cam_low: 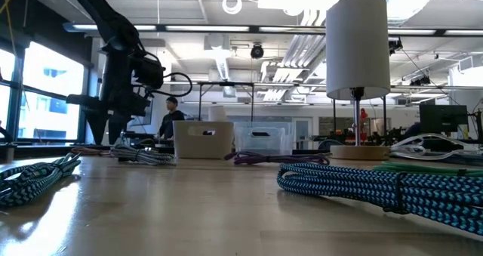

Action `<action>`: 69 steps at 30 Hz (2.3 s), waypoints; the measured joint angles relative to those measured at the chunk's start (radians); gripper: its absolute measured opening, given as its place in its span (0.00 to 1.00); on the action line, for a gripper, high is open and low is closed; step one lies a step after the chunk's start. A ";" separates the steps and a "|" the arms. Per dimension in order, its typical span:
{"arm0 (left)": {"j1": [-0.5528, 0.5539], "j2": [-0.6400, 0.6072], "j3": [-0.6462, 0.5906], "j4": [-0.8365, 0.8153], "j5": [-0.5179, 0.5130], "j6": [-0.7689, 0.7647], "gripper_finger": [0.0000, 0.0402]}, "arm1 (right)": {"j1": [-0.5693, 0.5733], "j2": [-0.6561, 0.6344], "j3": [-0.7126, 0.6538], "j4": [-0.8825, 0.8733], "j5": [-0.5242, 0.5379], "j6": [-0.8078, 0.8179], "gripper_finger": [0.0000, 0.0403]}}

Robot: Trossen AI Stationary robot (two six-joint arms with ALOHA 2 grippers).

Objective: Pick & Place USB Port
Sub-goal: Put the light pink USB cable into the transparent bin

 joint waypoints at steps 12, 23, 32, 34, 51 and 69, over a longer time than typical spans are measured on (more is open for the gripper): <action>0.000 -0.001 -0.072 0.044 0.026 0.000 0.43 | 0.026 0.000 0.000 0.000 0.011 -0.001 0.37; 0.000 -0.002 -0.144 0.188 -0.013 -0.033 0.43 | 0.033 0.000 0.000 0.002 0.035 0.025 0.37; 0.000 -0.003 -0.148 0.196 -0.031 -0.034 0.14 | 0.049 0.000 0.000 0.045 0.035 0.043 0.37; 0.000 -0.003 -0.146 0.195 -0.033 -0.043 0.05 | 0.055 0.000 0.000 0.050 0.035 0.043 0.37; -0.006 -0.163 -0.143 0.037 0.281 -0.202 0.02 | 0.113 0.000 0.000 0.053 0.027 -0.010 0.37; -0.021 -0.644 0.011 0.298 0.650 -0.661 0.02 | 0.114 0.000 0.000 0.047 0.058 -0.147 0.37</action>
